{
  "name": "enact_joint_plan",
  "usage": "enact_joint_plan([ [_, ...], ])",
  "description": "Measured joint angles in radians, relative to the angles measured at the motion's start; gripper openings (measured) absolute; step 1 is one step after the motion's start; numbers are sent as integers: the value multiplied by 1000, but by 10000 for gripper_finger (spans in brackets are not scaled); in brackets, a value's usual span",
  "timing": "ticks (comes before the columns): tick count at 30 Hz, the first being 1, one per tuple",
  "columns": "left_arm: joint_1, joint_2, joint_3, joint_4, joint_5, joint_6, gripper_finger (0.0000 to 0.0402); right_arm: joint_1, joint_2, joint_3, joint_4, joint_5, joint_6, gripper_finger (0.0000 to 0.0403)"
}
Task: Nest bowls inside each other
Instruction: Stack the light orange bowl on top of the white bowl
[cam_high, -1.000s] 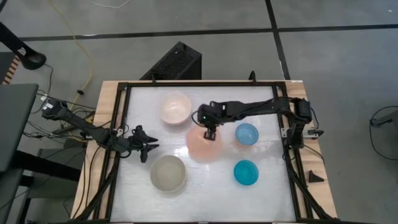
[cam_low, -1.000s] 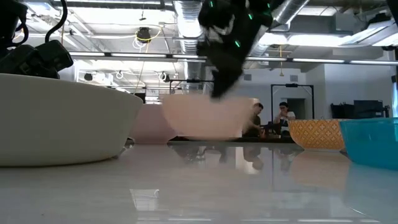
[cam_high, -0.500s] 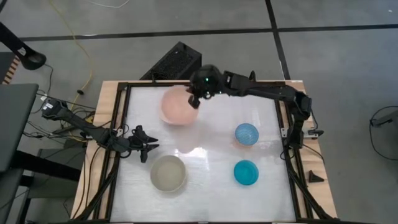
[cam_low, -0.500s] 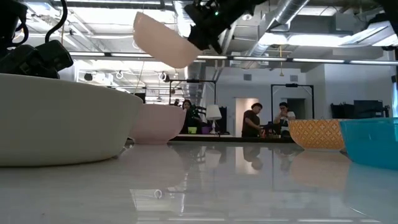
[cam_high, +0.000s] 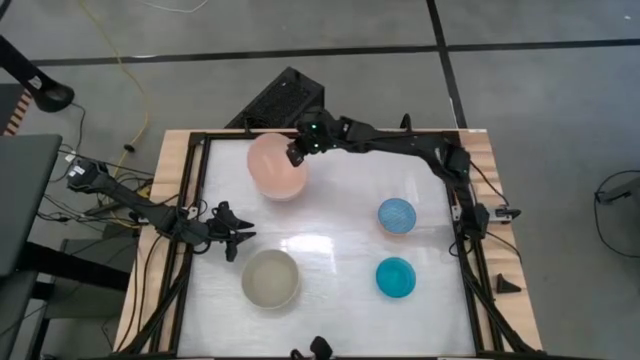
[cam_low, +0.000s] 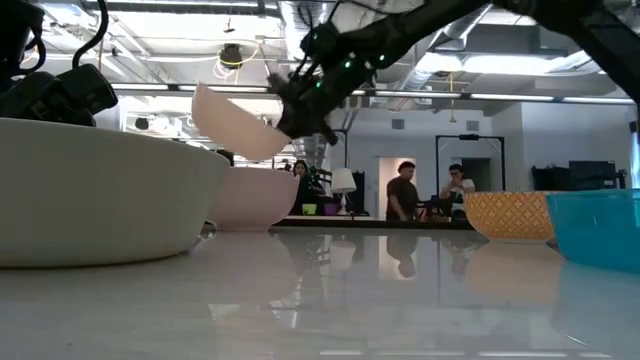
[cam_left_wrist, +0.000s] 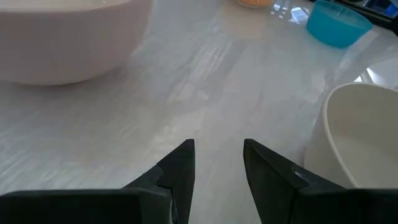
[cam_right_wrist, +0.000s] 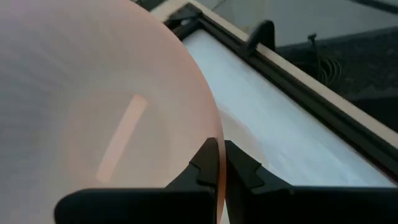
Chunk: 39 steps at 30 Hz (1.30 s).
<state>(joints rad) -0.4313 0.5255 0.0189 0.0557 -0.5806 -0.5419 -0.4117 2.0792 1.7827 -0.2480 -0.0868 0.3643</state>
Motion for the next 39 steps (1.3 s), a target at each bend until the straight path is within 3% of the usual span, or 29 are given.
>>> enact_joint_plan([
  [12, 0, 0, 0, 2, 0, 0, 125, -3, 155, 144, -88, -1, 13, 30],
  [26, 0, 0, 0, 2, 0, 0, 125, -3, 151, 141, -226, 9, -29, 52],
  [33, 0, 0, 0, 2, -1, 0, 125, -3, 151, 141, -223, 9, 24, 91],
  [39, 0, 0, 0, 2, -1, 0, 125, -2, 150, 158, -240, 8, 28, 163],
])
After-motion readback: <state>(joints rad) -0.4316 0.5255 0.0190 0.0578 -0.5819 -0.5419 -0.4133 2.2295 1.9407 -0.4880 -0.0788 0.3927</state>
